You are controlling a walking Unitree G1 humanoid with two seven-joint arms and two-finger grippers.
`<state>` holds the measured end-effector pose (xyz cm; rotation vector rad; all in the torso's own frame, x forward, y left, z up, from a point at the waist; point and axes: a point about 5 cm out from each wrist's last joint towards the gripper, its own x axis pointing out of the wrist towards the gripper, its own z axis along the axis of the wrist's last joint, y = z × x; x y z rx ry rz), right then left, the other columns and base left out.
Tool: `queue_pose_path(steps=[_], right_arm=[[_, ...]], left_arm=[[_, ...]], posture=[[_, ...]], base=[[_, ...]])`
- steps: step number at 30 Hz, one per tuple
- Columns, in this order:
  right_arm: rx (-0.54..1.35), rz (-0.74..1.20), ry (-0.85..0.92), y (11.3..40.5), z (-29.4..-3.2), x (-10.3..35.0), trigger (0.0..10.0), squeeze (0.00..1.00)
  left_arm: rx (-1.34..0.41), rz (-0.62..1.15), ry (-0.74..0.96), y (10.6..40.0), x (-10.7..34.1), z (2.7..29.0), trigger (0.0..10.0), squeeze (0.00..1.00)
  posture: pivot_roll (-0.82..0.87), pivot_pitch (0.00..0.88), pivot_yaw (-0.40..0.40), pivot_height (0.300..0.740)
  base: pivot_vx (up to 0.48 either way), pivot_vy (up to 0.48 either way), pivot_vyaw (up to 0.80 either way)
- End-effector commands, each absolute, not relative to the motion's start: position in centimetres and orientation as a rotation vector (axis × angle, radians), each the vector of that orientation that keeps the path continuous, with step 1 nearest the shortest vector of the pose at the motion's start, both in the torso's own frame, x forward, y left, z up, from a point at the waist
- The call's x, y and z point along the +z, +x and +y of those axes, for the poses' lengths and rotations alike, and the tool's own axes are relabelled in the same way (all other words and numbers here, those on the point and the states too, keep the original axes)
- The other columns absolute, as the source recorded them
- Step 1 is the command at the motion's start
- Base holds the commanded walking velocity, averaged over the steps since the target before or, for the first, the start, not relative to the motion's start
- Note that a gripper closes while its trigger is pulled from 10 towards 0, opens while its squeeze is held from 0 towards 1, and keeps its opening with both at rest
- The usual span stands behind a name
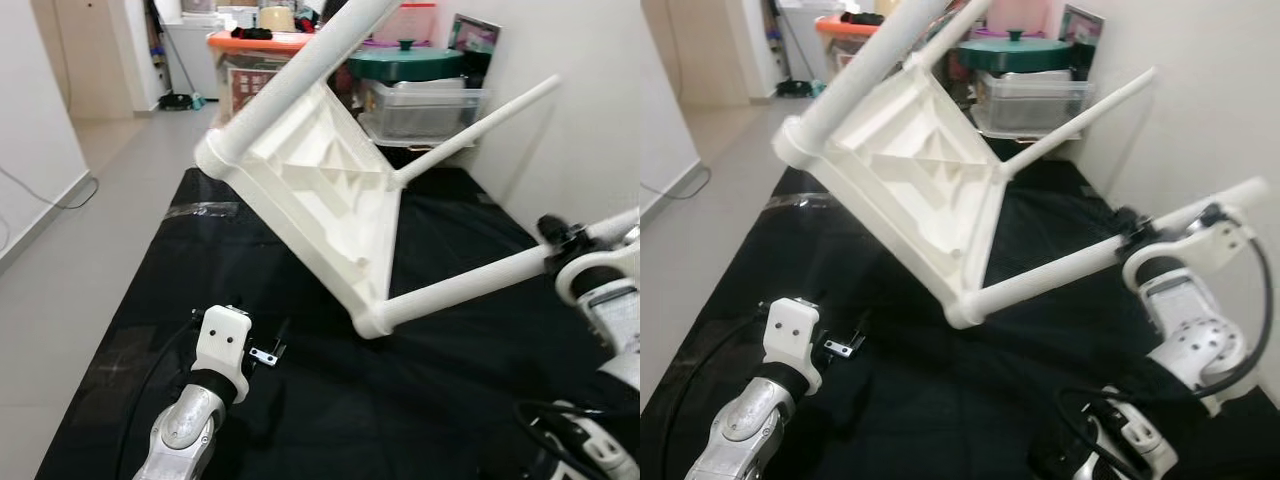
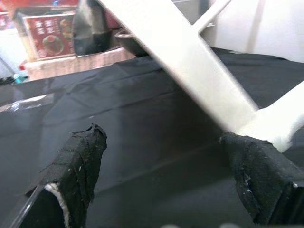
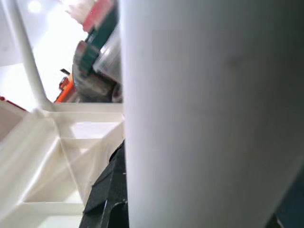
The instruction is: Building children table
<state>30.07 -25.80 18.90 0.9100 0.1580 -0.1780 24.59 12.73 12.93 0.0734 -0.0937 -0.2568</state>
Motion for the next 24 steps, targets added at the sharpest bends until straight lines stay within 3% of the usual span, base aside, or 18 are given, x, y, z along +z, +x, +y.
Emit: queue_pose_path(steps=[1,3,12,13,14,15,17,18,19,21,22,24], right_arm=[[-0.175,0.764,0.917,29.0,-20.2,9.7,0.0,0.0],[-0.272,0.838,0.899,28.9,-19.4,7.9,0.0,0.0],[-0.294,0.886,0.804,29.4,-18.1,7.3,0.0,0.0],[-0.342,0.875,0.782,29.5,-18.4,7.4,2.9,0.0],[-0.377,0.866,0.77,29.5,-18.7,7.5,2.9,0.0],[-0.396,0.86,0.763,29.4,-18.8,7.7,8.2,0.0],[-0.404,0.859,0.76,29.4,-18.8,7.8,8.2,0.0],[-0.429,0.848,0.735,29.3,-19.1,8.2,10.0,0.0],[-0.439,0.825,0.716,29.2,-19.3,8.9,10.0,0.64],[-0.446,0.809,0.704,29.1,-19.4,9.5,10.0,0.64],[-0.462,0.775,0.692,29.1,-19.6,10.2,10.0,1.0],[-0.484,0.747,0.692,28.9,-19.9,10.8,10.0,1.0]], left_arm=[[-0.262,-0.096,0.081,24.6,12.9,12.6,10.0,0.0],[-0.262,-0.096,0.082,24.7,12.9,12.7,10.0,0.0],[-0.267,-0.099,0.088,24.7,12.9,12.6,10.0,0.0],[-0.267,-0.1,0.088,24.7,12.9,12.6,10.0,0.0],[-0.268,-0.1,0.089,24.7,12.9,12.6,10.0,0.0],[-0.267,-0.101,0.089,24.8,12.9,12.6,10.0,0.0],[-0.267,-0.101,0.089,24.8,12.9,12.6,10.0,0.0],[-0.267,-0.101,0.089,24.8,12.9,12.6,10.0,0.0],[-0.267,-0.101,0.088,24.8,12.9,12.6,10.0,0.0],[-0.267,-0.101,0.087,24.8,12.9,12.6,10.0,0.0],[-0.267,-0.1,0.087,24.8,12.9,12.6,10.0,0.0],[-0.269,-0.099,0.087,24.8,12.9,12.6,10.0,0.0]], posture=[[-0.13,0.0,-0.031,0.74],[-0.13,0.0,-0.035,0.74],[-0.13,0.0,-0.031,0.74],[-0.12,0.0,-0.037,0.74],[-0.12,0.0,-0.038,0.74],[-0.12,0.0,-0.039,0.74],[-0.12,0.0,-0.038,0.74],[-0.12,0.0,-0.038,0.74],[-0.12,0.0,-0.038,0.74],[-0.12,0.0,-0.036,0.74],[-0.13,0.0,-0.034,0.74],[-0.13,0.0,-0.03,0.74]], base=[[0.0,0.0,0.0],[0.0,0.0,0.0],[0.0,0.0,0.0],[0.0,0.0,0.0],[0.0,0.0,0.0],[0.0,0.0,0.0],[0.0,0.0,0.0],[0.0,0.0,0.0],[0.0,0.0,0.0],[0.0,0.0,0.0],[0.0,0.0,0.0],[0.0,0.0,0.0]])
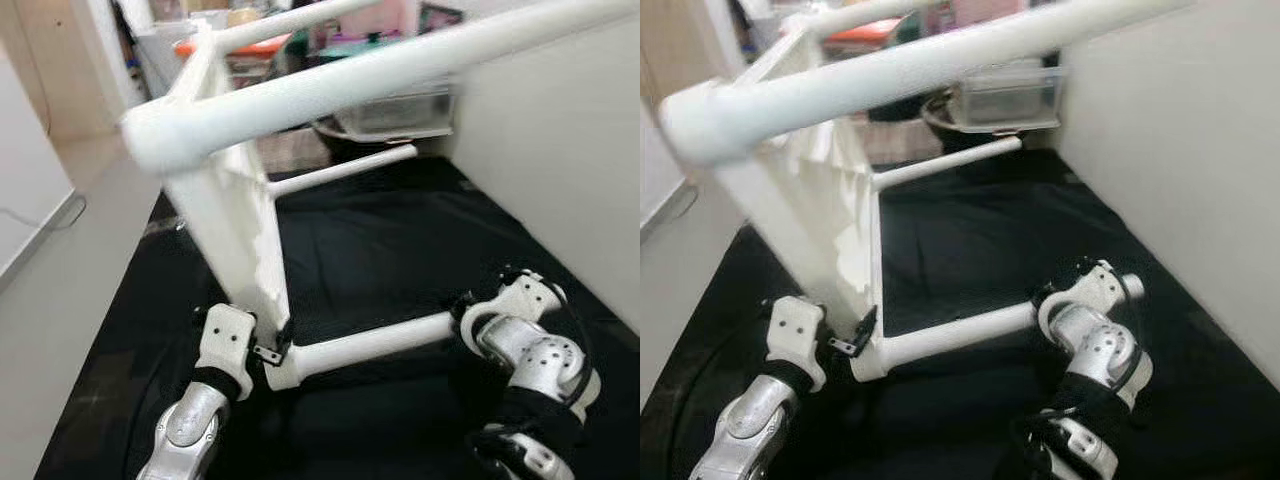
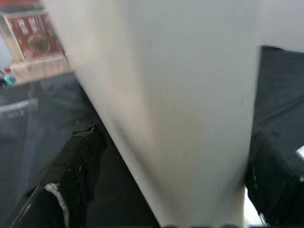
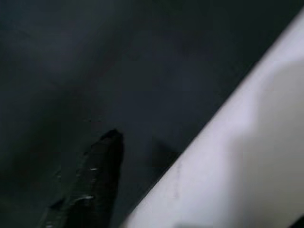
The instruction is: Building children table
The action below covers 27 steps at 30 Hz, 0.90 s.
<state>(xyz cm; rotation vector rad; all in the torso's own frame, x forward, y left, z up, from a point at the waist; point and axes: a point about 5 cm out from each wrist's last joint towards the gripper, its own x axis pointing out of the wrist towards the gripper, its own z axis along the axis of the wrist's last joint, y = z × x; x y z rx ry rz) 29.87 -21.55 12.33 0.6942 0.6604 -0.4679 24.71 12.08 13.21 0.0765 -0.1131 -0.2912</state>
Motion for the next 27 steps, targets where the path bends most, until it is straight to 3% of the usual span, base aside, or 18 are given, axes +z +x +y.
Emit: queue_pose_path(steps=[1,16,21,23,24,25,26,27], right_arm=[[-0.512,0.725,0.696,28.8,-20.2,11.4,10.0,1.0],[-0.555,0.496,0.835,27.0,-22.1,18.3,10.0,1.0],[-0.41,0.495,0.751,25.5,-21.9,19.2,10.0,1.0],[-0.386,0.449,0.589,24.8,-22.9,19.6,10.0,1.0],[-0.386,0.449,0.589,24.8,-22.9,19.6,10.0,1.0],[-0.397,0.283,0.204,24.7,-24.3,22.0,10.0,1.0],[-0.397,0.283,0.204,24.7,-24.3,22.0,10.0,1.0],[-0.403,0.157,-0.064,24.8,-24.4,23.6,10.0,1.0]], left_arm=[[-0.271,-0.098,0.087,24.9,12.9,12.6,10.0,0.0],[-0.279,-0.096,0.087,25.0,12.6,12.5,10.0,0.0],[-0.285,-0.094,0.087,25.1,12.6,12.5,10.0,0.0],[-0.29,-0.093,0.087,25.2,12.5,12.5,10.0,0.0],[-0.29,-0.093,0.087,25.2,12.5,12.5,10.0,0.0],[-0.293,-0.094,0.088,25.3,12.5,12.5,10.0,0.0],[-0.293,-0.094,0.088,25.3,12.5,12.5,10.0,0.0],[-0.293,-0.095,0.088,25.3,12.5,12.4,10.0,0.0]], posture=[[-0.13,0.0,-0.03,0.74],[-0.16,0.0,-0.022,0.74],[-0.18,0.0,-0.006,0.74],[-0.18,0.0,-0.005,0.74],[-0.18,0.0,-0.005,0.74],[-0.18,0.0,-0.004,0.74],[-0.18,0.0,-0.004,0.74],[-0.18,0.0,-0.004,0.74]], base=[[0.0,0.0,0.0],[0.0,0.0,0.0],[0.0,0.0,0.0],[0.0,0.0,0.0],[0.0,0.0,0.0],[0.0,0.0,0.0],[0.0,0.0,0.0],[0.0,0.0,0.0]])
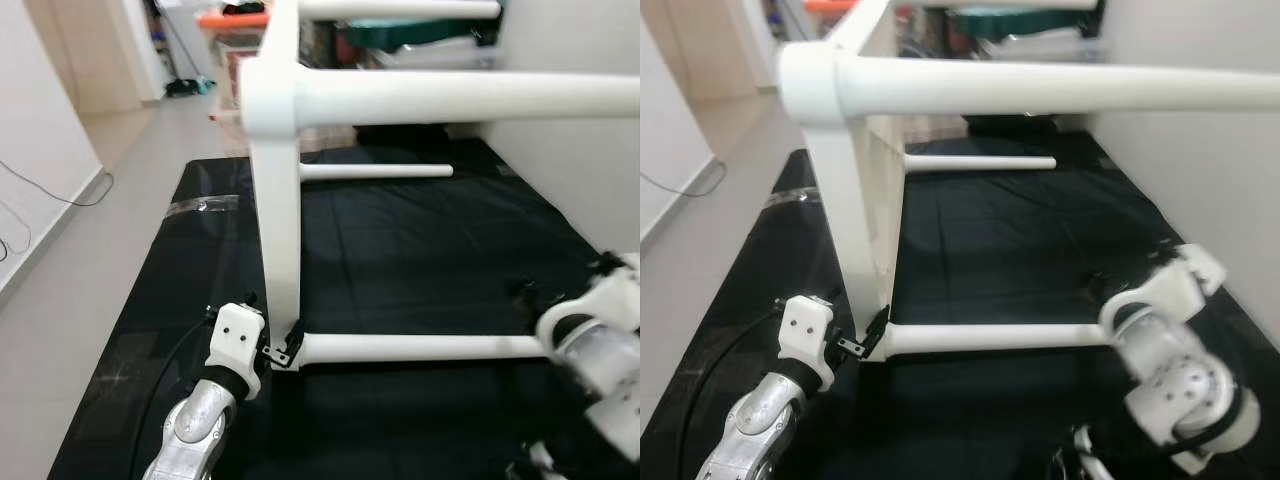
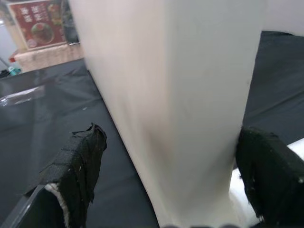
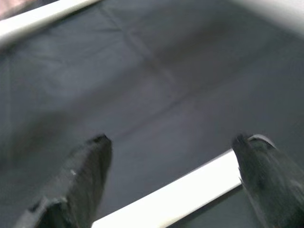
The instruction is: Building children table
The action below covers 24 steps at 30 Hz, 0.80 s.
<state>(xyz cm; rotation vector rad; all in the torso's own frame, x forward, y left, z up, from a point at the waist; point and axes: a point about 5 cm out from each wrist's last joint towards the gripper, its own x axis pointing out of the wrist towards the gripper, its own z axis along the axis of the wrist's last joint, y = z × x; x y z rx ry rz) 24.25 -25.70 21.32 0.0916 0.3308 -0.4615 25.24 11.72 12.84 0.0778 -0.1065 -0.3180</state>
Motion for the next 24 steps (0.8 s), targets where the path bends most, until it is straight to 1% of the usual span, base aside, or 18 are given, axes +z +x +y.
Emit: queue_pose_path(steps=[1,2,3,4,5,6,7,8,10,13,15,19,21,24], right_arm=[[-0.403,0.157,-0.064,24.8,-24.4,23.6,10.0,1.0],[-0.408,0.028,-0.294,24.9,-24.1,24.9,10.0,1.0],[-0.408,0.028,-0.294,24.9,-24.1,24.9,10.0,1.0],[-0.387,-0.124,-0.506,25.1,-23.5,26.2,10.0,0.01],[-0.422,-0.216,-0.673,25.5,-23.6,27.0,10.0,0.0],[-0.422,-0.216,-0.673,25.5,-23.6,27.0,10.0,0.0],[-0.473,-0.299,-0.807,25.8,-24.0,27.9,10.0,0.0],[-0.473,-0.299,-0.807,25.8,-24.0,27.9,10.0,0.0],[-0.588,-0.385,-0.937,25.8,-25.0,29.4,10.0,0.0],[-0.637,-0.439,-0.961,25.5,-25.1,30.2,10.0,0.0],[-0.692,-0.545,-1.007,24.5,-24.8,31.2,10.0,0.0],[-0.685,-0.658,-1.102,23.8,-24.6,31.5,10.0,0.0],[-0.685,-0.658,-1.102,23.8,-24.6,31.5,10.0,0.0],[-0.701,-0.707,-1.142,24.1,-25.4,31.9,10.0,0.0]], left_arm=[[-0.293,-0.095,0.088,25.3,12.5,12.4,10.0,0.0],[-0.293,-0.095,0.089,25.4,12.5,12.4,10.0,0.0],[-0.293,-0.095,0.089,25.4,12.5,12.4,10.0,0.0],[-0.293,-0.096,0.09,25.5,12.5,12.4,10.0,0.0],[-0.293,-0.099,0.091,25.5,12.5,12.3,10.0,0.0],[-0.293,-0.099,0.091,25.5,12.5,12.3,10.0,0.0],[-0.292,-0.102,0.093,25.6,12.6,12.3,10.0,0.0],[-0.292,-0.102,0.093,25.6,12.6,12.3,10.0,0.0],[-0.289,-0.109,0.095,25.6,12.7,12.3,10.0,0.0],[-0.287,-0.112,0.095,25.6,12.7,12.4,10.0,0.0],[-0.288,-0.116,0.1,25.6,12.7,12.4,10.0,0.0],[-0.308,-0.126,0.117,25.8,12.9,12.4,10.0,0.0],[-0.308,-0.126,0.117,25.8,12.9,12.4,10.0,0.0],[-0.321,-0.139,0.142,26.5,13.4,12.5,10.0,0.0]], posture=[[-0.18,0.0,-0.004,0.74],[-0.17,0.0,-0.005,0.74],[-0.17,0.0,-0.005,0.74],[-0.17,0.0,-0.005,0.74],[-0.16,0.0,-0.011,0.74],[-0.16,0.0,-0.011,0.74],[-0.15,0.0,-0.016,0.74],[-0.15,0.0,-0.016,0.74],[-0.15,0.0,-0.017,0.74],[-0.15,0.0,-0.022,0.74],[-0.15,0.0,-0.023,0.74],[-0.16,0.0,-0.012,0.74],[-0.16,0.0,-0.012,0.74],[-0.17,0.0,-0.006,0.74]], base=[[0.0,0.0,0.0],[0.0,0.0,0.0],[0.0,0.0,0.0],[0.0,0.0,0.0],[0.0,0.0,0.0],[0.0,0.0,0.0],[0.0,0.0,0.0],[0.0,0.0,0.0],[0.0,0.0,0.0],[0.0,0.0,0.0],[0.0,0.0,0.0],[0.0,0.0,0.0],[0.0,0.0,0.0],[0.0,0.0,0.0]])
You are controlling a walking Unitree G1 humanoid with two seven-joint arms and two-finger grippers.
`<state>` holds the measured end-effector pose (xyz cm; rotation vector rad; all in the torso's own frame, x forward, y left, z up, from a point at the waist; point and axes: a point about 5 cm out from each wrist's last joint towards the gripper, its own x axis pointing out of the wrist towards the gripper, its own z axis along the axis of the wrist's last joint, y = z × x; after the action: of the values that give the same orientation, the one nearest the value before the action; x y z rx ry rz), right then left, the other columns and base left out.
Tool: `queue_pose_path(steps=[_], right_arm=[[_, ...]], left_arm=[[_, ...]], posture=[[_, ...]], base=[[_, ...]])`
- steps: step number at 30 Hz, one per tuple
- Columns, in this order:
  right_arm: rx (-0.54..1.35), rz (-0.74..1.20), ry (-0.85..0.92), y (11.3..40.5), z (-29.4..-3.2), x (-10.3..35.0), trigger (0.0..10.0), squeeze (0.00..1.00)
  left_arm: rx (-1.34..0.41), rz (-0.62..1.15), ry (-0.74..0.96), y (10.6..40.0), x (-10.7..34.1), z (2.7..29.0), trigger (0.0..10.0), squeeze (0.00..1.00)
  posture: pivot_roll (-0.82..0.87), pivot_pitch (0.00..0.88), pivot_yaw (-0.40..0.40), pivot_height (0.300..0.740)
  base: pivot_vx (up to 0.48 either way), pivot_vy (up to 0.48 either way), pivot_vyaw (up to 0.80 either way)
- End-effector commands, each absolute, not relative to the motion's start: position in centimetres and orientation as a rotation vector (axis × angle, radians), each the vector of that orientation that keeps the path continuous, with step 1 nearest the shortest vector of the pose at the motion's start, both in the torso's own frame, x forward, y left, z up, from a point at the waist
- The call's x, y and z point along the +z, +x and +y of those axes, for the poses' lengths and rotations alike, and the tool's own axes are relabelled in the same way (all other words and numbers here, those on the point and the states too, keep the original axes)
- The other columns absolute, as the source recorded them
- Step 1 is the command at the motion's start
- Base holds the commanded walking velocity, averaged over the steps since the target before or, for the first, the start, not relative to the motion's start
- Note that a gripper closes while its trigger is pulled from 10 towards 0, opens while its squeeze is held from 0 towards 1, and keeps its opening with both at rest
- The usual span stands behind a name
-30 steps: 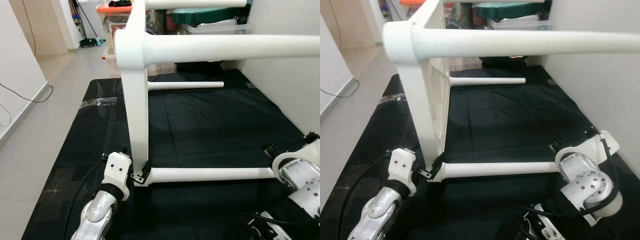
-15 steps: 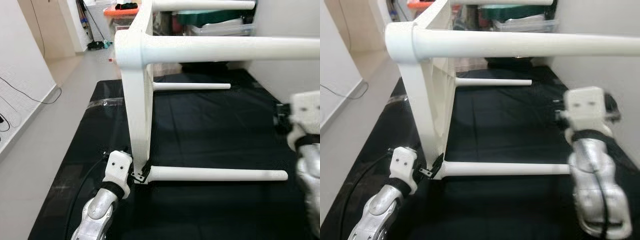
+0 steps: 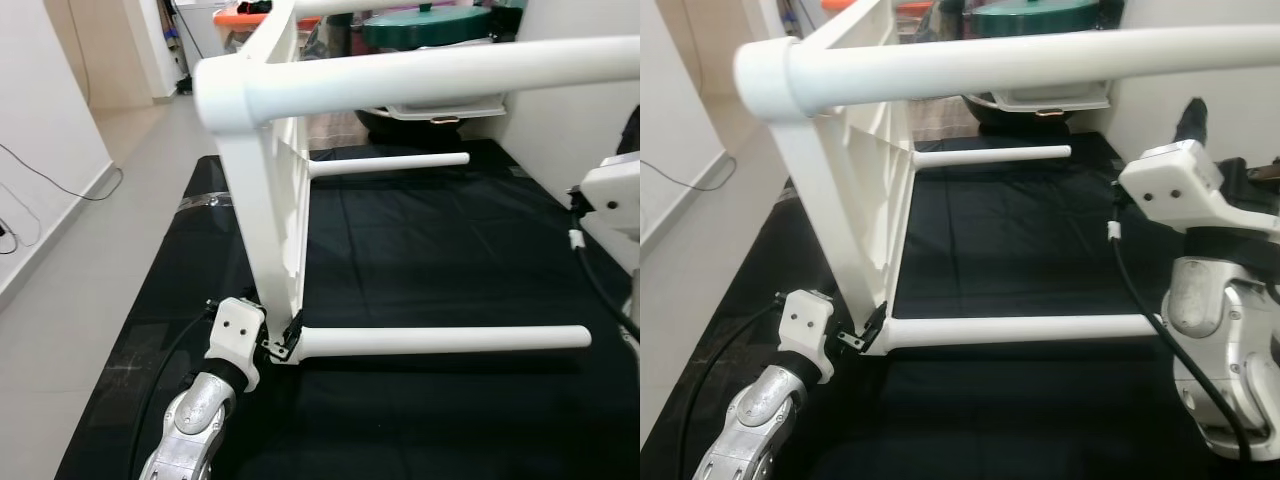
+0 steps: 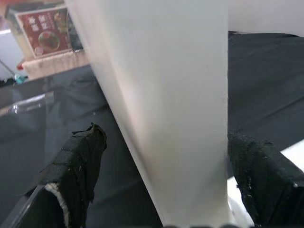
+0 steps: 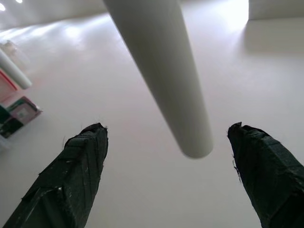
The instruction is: Building children table
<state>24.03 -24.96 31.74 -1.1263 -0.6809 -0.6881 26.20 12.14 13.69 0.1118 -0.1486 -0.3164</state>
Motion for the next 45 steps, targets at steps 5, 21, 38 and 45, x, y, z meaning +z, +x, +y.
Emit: queue_pose_path(steps=[5,21,38,45], right_arm=[[-0.626,-0.675,-1.145,24.8,-24.9,30.2,10.0,0.0],[-0.584,-0.708,-1.256,27.1,-26.6,31.6,10.0,0.0],[-0.413,-0.686,-1.357,29.4,-27.4,32.5,0.0,0.0],[-0.368,-0.679,-1.363,30.1,-27.6,32.5,0.0,0.0]], left_arm=[[-0.34,-0.152,0.162,27.2,13.8,12.5,10.0,0.0],[-0.365,-0.157,0.172,27.7,13.8,12.0,10.0,0.0],[-0.315,-0.181,0.185,29.0,14.8,13.3,10.0,0.0],[-0.284,-0.195,0.21,29.7,15.5,14.6,10.0,0.0]], posture=[[-0.16,0.0,-0.009,0.74],[-0.16,0.0,-0.023,0.74],[-0.15,0.0,-0.021,0.74],[-0.15,0.0,-0.022,0.74]], base=[[0.0,0.0,0.0],[0.0,0.0,0.0],[0.0,0.0,0.0],[0.0,0.0,0.0]])
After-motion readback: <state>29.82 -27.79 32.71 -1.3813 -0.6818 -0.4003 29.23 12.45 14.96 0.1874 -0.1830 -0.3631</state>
